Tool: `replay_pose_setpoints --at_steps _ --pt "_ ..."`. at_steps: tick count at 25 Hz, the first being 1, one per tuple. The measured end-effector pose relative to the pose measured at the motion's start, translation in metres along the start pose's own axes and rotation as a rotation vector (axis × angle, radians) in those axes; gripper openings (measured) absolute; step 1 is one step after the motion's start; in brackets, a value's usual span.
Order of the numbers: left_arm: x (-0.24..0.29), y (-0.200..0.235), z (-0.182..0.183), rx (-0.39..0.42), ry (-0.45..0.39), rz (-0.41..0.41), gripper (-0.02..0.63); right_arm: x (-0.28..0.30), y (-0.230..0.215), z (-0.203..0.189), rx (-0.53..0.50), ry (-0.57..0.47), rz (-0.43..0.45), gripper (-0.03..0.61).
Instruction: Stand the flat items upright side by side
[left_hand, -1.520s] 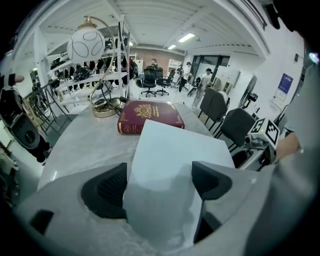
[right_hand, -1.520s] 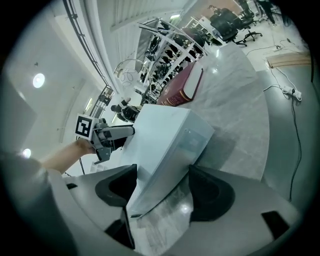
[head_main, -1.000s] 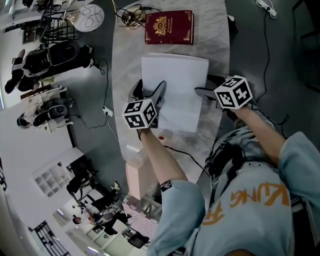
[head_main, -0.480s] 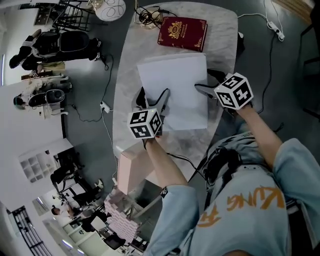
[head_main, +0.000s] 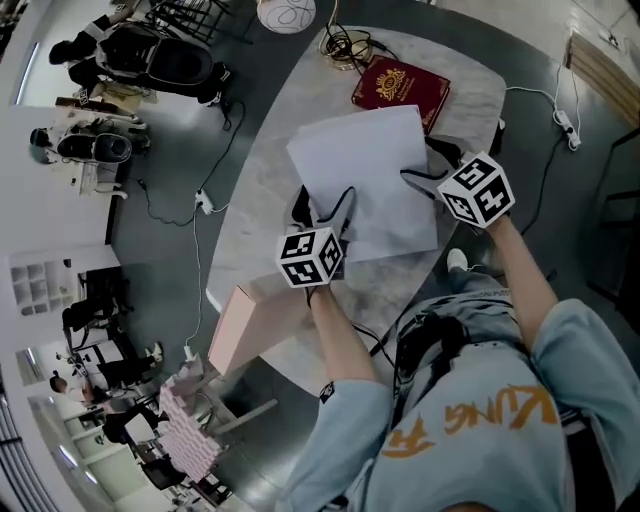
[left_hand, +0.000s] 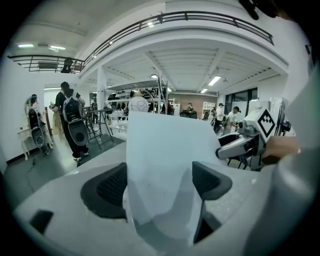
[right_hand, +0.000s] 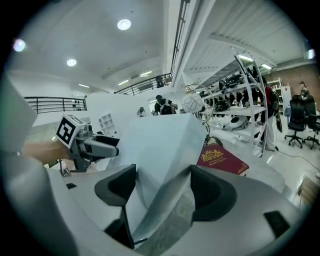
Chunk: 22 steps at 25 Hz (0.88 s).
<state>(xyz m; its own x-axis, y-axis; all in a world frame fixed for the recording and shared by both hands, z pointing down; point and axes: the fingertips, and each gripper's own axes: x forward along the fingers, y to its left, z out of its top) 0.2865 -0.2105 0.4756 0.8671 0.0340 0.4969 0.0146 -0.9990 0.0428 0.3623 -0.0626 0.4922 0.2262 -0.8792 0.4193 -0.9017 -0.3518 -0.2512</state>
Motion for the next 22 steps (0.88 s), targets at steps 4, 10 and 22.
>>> replay_pose_setpoints --at_steps 4,10,22 --pt "-0.015 0.001 -0.001 -0.028 -0.025 0.04 0.422 0.002 0.008 0.011 -0.07 0.005 0.018 0.33" --pt "-0.025 0.007 0.001 -0.064 -0.069 0.125 0.417 0.009 0.013 0.031 -0.195 0.013 0.027 0.33" --pt "-0.051 0.026 -0.006 -0.129 -0.124 0.28 0.374 0.028 0.038 0.065 -0.457 0.006 0.012 0.331"
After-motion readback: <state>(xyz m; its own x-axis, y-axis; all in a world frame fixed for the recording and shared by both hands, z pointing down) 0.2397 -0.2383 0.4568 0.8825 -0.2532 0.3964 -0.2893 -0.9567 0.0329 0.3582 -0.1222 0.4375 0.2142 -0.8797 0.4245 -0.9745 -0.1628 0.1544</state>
